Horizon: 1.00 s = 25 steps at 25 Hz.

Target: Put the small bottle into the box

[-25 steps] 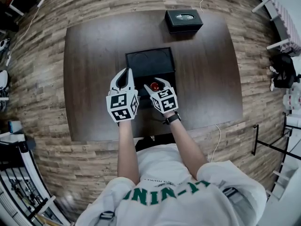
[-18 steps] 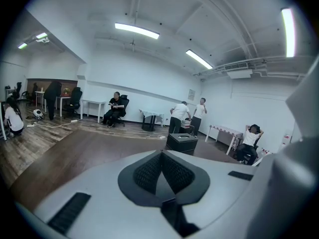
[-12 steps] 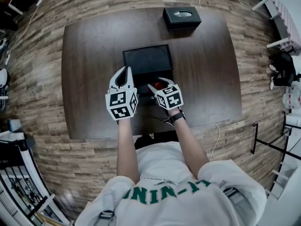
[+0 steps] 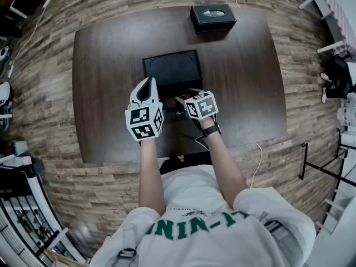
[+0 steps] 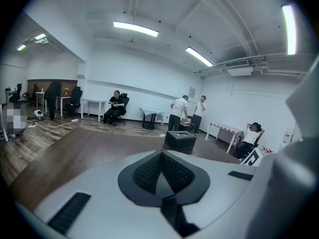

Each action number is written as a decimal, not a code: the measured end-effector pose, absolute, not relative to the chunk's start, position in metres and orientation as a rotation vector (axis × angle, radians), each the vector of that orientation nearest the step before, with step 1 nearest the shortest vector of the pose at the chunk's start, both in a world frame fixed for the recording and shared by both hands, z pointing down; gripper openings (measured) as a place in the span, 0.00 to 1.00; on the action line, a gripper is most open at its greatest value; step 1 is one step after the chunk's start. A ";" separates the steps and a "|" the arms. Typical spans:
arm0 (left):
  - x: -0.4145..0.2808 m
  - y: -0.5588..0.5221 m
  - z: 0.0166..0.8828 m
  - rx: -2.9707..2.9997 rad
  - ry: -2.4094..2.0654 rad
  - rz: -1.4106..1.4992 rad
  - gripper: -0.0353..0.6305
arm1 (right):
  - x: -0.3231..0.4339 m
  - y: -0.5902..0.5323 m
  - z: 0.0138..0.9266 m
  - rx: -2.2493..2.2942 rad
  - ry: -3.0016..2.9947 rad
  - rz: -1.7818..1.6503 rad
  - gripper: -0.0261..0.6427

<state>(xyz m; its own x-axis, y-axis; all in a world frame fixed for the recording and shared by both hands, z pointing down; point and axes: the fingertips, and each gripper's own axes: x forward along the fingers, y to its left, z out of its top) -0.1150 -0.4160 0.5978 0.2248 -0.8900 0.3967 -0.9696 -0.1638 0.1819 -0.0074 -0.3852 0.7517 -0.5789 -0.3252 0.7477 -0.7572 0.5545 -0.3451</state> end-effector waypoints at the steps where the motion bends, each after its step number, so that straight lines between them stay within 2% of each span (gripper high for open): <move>1: -0.114 -0.416 0.597 2.114 -1.718 0.279 0.06 | -0.006 -0.386 0.751 0.868 -2.138 0.874 0.41; 8: -0.108 -0.417 0.596 2.119 -1.713 0.291 0.06 | 0.002 -0.391 0.750 0.921 -2.099 0.847 0.47; 15: -0.115 -0.413 0.585 2.128 -1.731 0.282 0.06 | 0.002 -0.394 0.729 0.980 -2.163 0.812 0.47; 21: -0.128 -0.405 0.559 2.146 -1.765 0.257 0.06 | 0.003 -0.404 0.672 1.107 -2.275 0.733 0.47; 25: -0.140 -0.394 0.537 2.161 -1.789 0.233 0.06 | 0.015 -0.411 0.626 1.272 -2.329 0.663 0.43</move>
<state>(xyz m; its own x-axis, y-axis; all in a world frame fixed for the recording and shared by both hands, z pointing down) -0.1397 -0.3938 0.5369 0.2001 -0.9234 0.3275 -0.9765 -0.1608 0.1434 0.0149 -0.4106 0.6263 -0.5037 -0.6638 0.5529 -0.8555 0.4722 -0.2124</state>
